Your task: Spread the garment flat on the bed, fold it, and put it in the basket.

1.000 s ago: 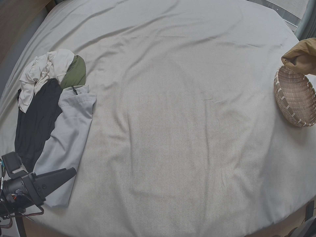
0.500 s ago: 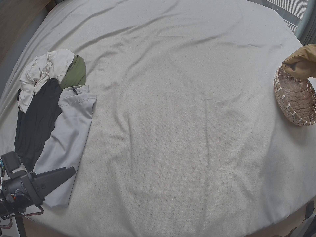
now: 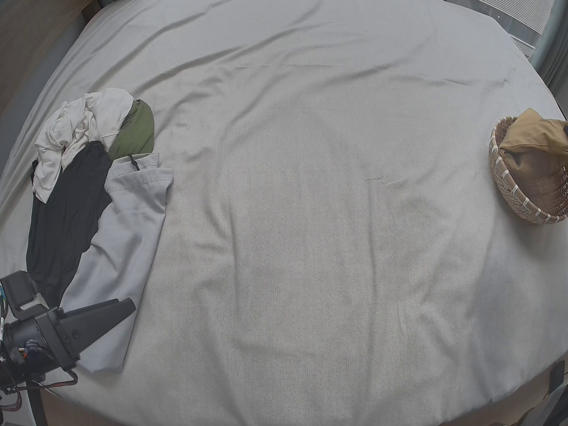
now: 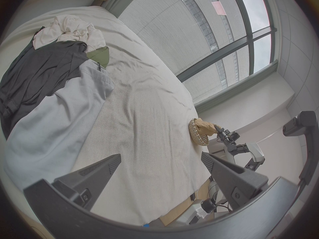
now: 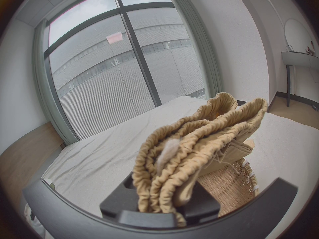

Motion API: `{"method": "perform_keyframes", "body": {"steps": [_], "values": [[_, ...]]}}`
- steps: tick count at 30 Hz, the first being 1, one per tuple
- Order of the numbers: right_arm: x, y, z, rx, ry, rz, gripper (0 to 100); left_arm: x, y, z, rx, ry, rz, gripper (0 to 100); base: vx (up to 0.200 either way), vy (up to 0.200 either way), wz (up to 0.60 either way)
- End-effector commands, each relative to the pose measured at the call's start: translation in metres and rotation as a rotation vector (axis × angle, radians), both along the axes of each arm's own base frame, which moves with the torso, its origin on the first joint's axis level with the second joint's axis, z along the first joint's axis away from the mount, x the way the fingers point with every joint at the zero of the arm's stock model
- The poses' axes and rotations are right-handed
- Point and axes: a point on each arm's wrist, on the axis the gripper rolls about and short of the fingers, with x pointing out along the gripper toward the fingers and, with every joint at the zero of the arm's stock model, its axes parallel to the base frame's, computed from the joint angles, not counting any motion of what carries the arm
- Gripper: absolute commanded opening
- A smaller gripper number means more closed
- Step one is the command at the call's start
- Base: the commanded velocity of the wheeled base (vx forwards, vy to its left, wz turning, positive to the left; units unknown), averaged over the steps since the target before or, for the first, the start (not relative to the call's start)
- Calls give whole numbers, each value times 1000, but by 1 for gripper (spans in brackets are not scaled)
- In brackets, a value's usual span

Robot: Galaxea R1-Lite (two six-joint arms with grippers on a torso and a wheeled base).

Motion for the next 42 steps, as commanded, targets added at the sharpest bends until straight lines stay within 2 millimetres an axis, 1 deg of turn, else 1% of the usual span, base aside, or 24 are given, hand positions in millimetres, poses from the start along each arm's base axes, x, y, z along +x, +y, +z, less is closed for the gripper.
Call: {"method": "perform_keyframes", "body": {"steps": [1,4,8,9,11,13,15,17,20,22,23,24,25,26,28,30,31,32,33,35,37,38,42], "values": [[5,-2,-53,52,88,20,0,-4,1,0,-11,-4,-11,100,0,0,0],[5,-1,-62,57,98,24,0,-5,1,0,-26,3,-9,100,0,0,0],[4,3,-68,64,108,38,0,-5,1,1,-27,0,-9,100,0,0,0],[3,4,-68,63,109,44,100,-5,1,1,-27,-1,-9,100,0,0,0],[2,4,-67,60,108,52,100,-5,1,1,-28,-4,-9,100,0,0,0],[-4,6,-54,30,69,49,100,-7,2,3,-34,-16,-9,100,0,0,0],[-18,16,-36,1,26,57,100,-8,2,3,-36,-20,-9,100,0,0,0],[-27,23,-27,-6,20,59,100,-9,3,4,-38,-26,-9,100,0,0,0],[-49,44,-5,-20,9,89,100,-12,3,6,-54,-38,-16,100,0,0,0],[-68,64,13,-34,5,125,100,-14,3,7,-66,-40,-36,100,0,0,0],[-71,67,16,-39,6,131,100,-14,4,7,-66,-41,-38,100,0,0,0],[-83,77,27,-62,4,148,100,-16,4,7,-69,-48,-43,100,0,0,0],[-87,80,31,-70,3,152,100,-17,4,8,-71,-52,-46,100,0,0,0],[-100,90,40,-107,10,163,100,-20,5,8,-74,-59,-54,100,0,0,0],[-117,102,44,-163,63,171,100,-24,6,8,-79,-76,-86,100,0,0,0],[-129,109,42,-208,103,180,100,-31,7,11,-93,-114,-121,100,0,0,0],[-139,116,39,-234,129,199,100,-38,9,15,-109,-151,-154,100,0,0,0],[-139,116,39,-234,129,199,100,-38,9,15,-109,-151,-154,100,0,0,0],[-153,125,30,-252,165,247,100,-50,13,15,-125,-193,-202,100,0,0,0],[-167,134,16,-249,177,311,100,-65,17,12,-140,-242,-252,100,0,0,0],[-179,141,-4,-249,185,373,100,-74,20,5,-143,-263,-278,100,0,0,0],[-183,143,-11,-250,186,396,100,-77,21,3,-143,-266,-275,100,0,0,0],[-223,151,-57,-265,139,510,100,-89,27,-8,-143,-284,-179,100,0,0,0]]}}
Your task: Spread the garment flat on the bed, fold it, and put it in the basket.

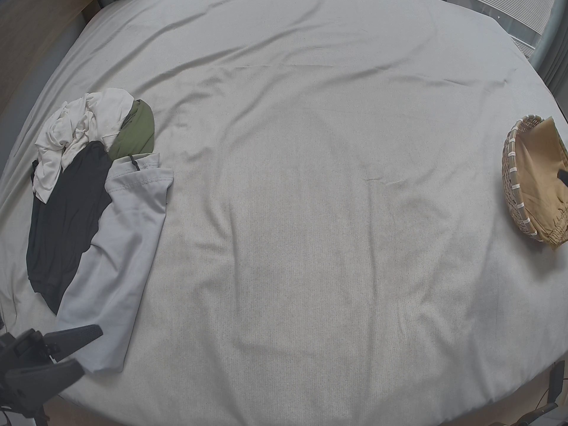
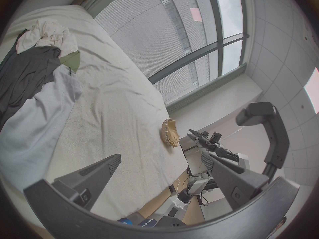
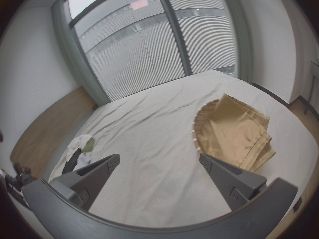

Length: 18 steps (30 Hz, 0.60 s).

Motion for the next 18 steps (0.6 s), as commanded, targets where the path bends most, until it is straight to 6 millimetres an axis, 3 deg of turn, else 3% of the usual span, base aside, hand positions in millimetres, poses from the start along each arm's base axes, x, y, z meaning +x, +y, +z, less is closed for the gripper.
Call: {"method": "perform_keyframes", "body": {"steps": [1,5,11,15,18], "values": [[-77,19,-60,-40,-123,191,100,-36,14,-16,-42,-108,70,100,0,0,0],[-100,20,-95,-48,-181,210,100,-49,18,-20,-53,-133,96,100,0,0,0],[-125,22,-124,29,-228,275,100,-62,21,-34,-50,-143,148,100,0,0,0],[-118,20,-146,-12,-185,256,100,-69,21,-45,-33,-196,189,100,0,0,0],[-106,16,-173,-79,-125,73,100,-66,21,-58,48,-255,262,100,0,0,0]]}}
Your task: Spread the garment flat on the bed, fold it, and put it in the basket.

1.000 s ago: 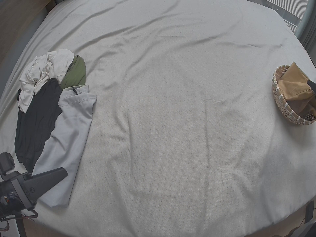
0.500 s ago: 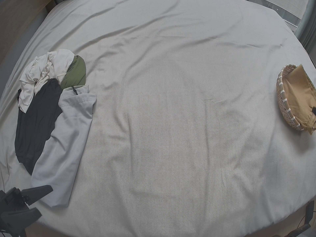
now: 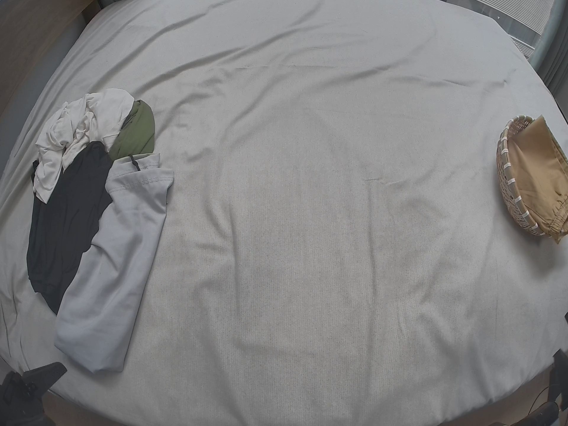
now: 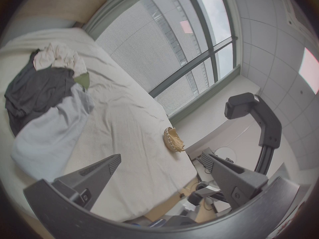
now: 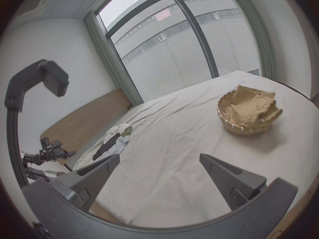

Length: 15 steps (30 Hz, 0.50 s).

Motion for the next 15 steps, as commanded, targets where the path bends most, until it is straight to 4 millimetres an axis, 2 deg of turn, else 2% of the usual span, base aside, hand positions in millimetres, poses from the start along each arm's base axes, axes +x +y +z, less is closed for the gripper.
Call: {"method": "perform_keyframes", "body": {"steps": [1,4,5,6,10,12,15], "values": [[4,-4,-42,-62,10,-129,100,-9,1,-22,57,-106,108,100,0,0,0],[5,-9,-47,-102,50,-366,100,-3,3,-38,149,-84,268,100,0,0,0],[5,-9,-47,-102,50,-366,100,-3,3,-38,149,-84,268,100,0,0,0],[5,-10,-48,-113,58,-443,100,-1,3,-46,194,-18,341,100,0,0,0],[5,-12,-48,-168,64,-518,100,-1,3,-56,238,65,462,100,0,0,0],[4,-12,-47,-198,78,-523,100,-3,1,-55,268,22,535,100,0,0,0],[4,-11,-47,-254,59,-487,100,-3,1,-56,324,-21,550,100,0,0,0]]}}
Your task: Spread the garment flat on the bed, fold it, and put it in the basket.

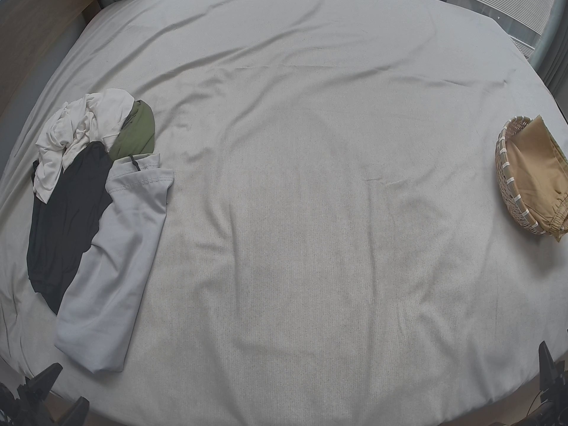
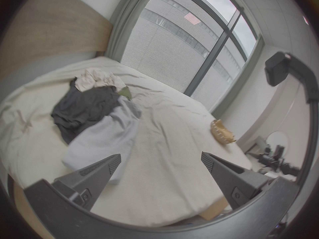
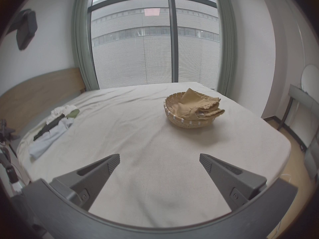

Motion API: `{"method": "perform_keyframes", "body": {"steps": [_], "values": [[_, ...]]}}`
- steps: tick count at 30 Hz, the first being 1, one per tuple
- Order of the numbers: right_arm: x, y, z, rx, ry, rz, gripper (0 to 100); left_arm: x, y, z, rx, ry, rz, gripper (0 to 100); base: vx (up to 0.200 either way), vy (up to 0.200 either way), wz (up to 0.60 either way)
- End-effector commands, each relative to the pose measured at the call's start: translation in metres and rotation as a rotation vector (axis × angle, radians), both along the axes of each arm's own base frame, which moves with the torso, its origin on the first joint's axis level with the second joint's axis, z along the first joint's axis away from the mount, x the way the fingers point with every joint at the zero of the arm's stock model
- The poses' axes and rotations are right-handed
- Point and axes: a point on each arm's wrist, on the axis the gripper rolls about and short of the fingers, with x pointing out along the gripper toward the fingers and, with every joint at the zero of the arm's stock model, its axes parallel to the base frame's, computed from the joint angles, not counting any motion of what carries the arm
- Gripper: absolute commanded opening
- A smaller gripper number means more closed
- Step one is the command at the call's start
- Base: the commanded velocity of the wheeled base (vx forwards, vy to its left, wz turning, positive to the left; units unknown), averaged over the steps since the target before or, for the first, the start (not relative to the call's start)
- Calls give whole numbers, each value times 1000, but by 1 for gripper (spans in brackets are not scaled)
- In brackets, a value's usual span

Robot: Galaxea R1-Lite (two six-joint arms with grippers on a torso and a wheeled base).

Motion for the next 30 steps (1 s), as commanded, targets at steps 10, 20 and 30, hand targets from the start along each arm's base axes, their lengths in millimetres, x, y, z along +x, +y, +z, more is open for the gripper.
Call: {"method": "perform_keyframes", "body": {"steps": [10,20,30], "values": [[0,0,-3,-63,-12,18,100,-5,5,-15,316,-53,314,100,0,0,0],[0,1,-9,-36,35,49,100,-5,6,-16,310,-38,341,100,0,0,0],[0,1,-9,-32,36,51,100,-5,6,-17,311,-38,333,100,0,0,0]]}}
